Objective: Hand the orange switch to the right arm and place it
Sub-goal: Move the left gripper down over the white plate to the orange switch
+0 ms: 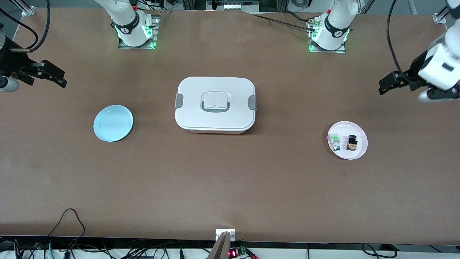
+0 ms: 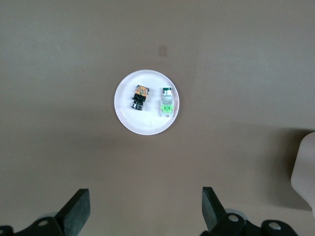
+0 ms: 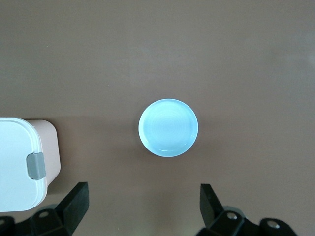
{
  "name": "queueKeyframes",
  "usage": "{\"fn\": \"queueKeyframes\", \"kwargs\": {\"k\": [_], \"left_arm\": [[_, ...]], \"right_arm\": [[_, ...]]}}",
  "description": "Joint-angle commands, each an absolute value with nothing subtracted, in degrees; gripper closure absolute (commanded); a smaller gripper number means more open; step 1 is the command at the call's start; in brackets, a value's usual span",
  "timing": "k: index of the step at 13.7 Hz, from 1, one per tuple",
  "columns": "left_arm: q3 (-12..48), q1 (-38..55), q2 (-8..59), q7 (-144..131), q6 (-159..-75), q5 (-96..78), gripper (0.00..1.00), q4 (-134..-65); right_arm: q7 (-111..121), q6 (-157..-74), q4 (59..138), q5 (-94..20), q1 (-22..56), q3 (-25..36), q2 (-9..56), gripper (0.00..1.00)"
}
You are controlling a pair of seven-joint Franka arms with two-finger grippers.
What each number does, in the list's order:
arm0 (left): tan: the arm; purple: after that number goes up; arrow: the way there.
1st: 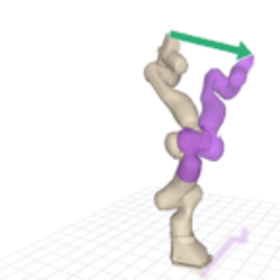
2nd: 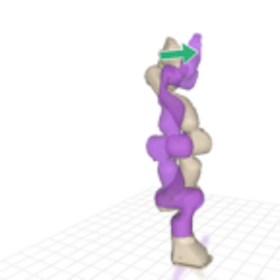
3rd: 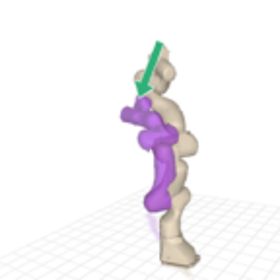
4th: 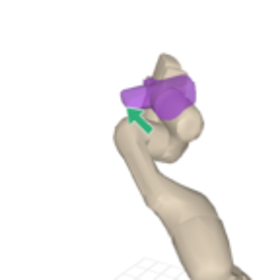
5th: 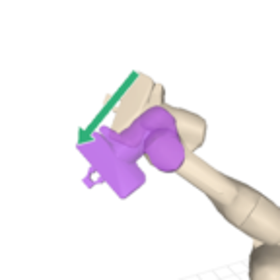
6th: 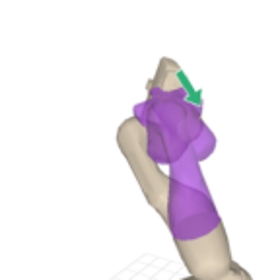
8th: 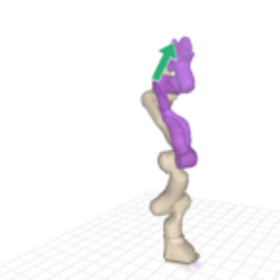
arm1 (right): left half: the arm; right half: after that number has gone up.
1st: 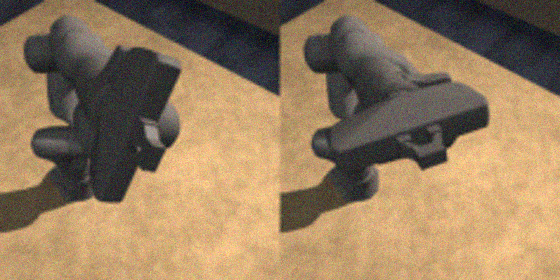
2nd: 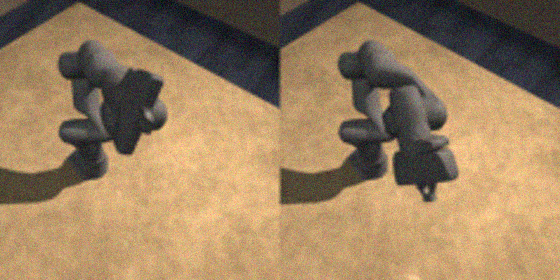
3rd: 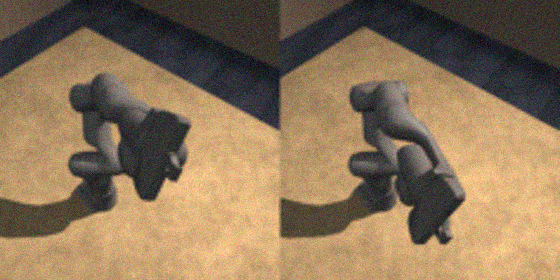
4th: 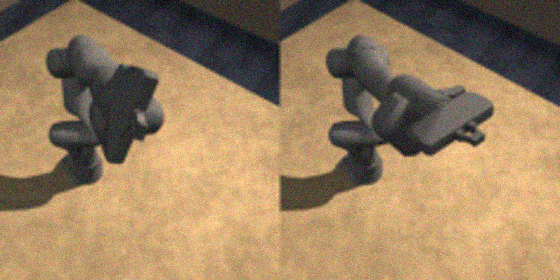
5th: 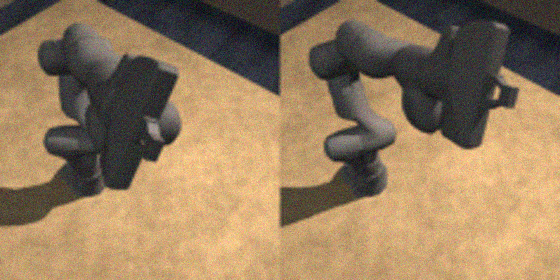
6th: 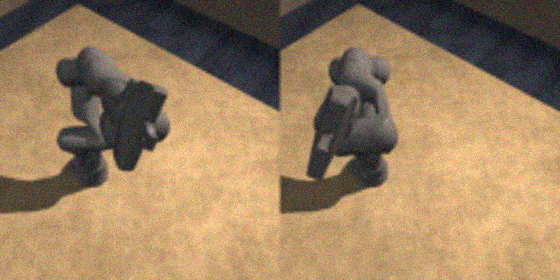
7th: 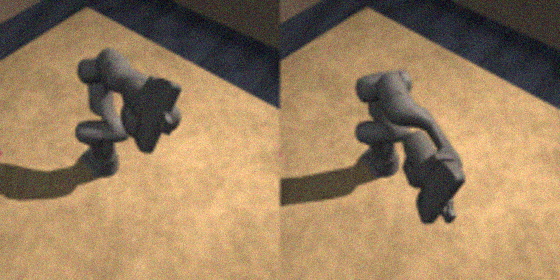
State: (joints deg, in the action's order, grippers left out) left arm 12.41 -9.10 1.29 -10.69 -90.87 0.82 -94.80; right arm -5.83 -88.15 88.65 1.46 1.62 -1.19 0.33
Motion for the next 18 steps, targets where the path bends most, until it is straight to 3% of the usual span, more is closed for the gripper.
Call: {"fn": "queueKeyframes", "kwargs": {"k": [1,3,8,11,14,18], "left_arm": [[12.8,-9.1,7.5,-9.7,-89.6,1.0,0.0,-92.3],[12.7,-9.3,15.0,-4.2,-91.7,1.0,0.0,-92.4],[12.3,-11.1,21.4,21.1,-103.6,1.1,0.0,-97.4],[12.0,-12.7,24.8,44.9,-107.8,1.1,0.0,-100.3],[11.8,-14.0,25.5,61.7,-119.4,1.1,0.0,-106.2],[11.8,-13.8,27.7,83.3,-127.9,1.1,0.0,-110.0]], "right_arm": [[-5.7,-86.7,87.2,2.4,1.6,-1.3,0.6,0.0],[-5.9,-86.8,87.2,2.3,1.8,-1.4,0.6,0.0],[-6.2,-86.8,87.3,2.2,1.8,-1.5,0.7,0.0],[-6.0,-86.7,87.3,2.2,1.8,-2.4,0.8,0.0],[-6.2,-86.8,87.3,2.3,1.8,-2.6,0.7,0.0],[-6.9,-86.7,87.3,2.3,1.7,-2.6,0.6,0.0]]}}
